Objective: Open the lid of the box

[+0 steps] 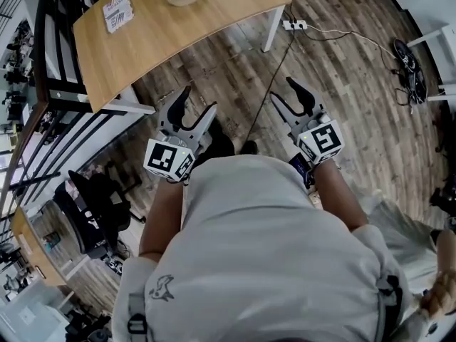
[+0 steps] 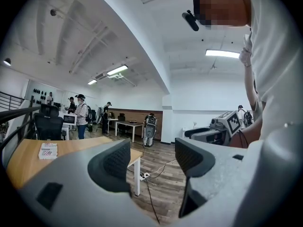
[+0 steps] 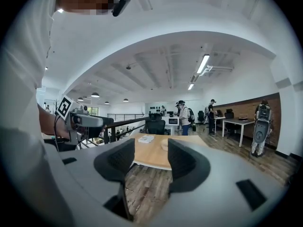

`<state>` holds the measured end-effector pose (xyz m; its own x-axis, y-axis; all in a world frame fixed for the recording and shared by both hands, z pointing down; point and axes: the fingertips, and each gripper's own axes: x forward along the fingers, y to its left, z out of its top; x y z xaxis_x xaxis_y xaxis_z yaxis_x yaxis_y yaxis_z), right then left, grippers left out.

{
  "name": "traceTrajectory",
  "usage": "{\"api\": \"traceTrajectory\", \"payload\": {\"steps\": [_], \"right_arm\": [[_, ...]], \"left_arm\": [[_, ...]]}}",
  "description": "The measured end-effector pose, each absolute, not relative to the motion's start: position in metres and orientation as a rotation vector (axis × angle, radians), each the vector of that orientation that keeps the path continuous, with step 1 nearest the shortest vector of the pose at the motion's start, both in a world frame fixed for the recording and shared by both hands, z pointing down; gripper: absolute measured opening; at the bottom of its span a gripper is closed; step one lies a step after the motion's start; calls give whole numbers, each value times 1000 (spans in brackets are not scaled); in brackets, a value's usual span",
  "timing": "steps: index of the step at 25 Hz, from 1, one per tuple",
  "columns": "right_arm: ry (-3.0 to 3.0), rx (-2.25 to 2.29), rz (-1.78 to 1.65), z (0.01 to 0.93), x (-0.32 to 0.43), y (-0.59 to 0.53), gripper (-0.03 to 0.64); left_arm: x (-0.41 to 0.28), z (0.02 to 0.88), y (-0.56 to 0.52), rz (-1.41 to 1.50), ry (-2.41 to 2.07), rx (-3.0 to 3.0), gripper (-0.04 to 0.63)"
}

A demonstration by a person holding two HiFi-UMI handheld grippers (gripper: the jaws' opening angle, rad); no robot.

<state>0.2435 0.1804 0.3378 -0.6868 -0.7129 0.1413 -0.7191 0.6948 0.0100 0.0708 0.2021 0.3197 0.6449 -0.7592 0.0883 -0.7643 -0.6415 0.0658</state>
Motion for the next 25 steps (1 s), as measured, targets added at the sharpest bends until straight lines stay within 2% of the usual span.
{"api": "traceTrajectory", "payload": {"steps": [12,25], "right_arm": [[-2756,1178,53,339,234,133,225],[-2772,1121,47,331,160,2,225]], "left_arm": [[82,328,137,45,-1194,2793,285],[26,322,18,33,-1166,2811,296]]}}
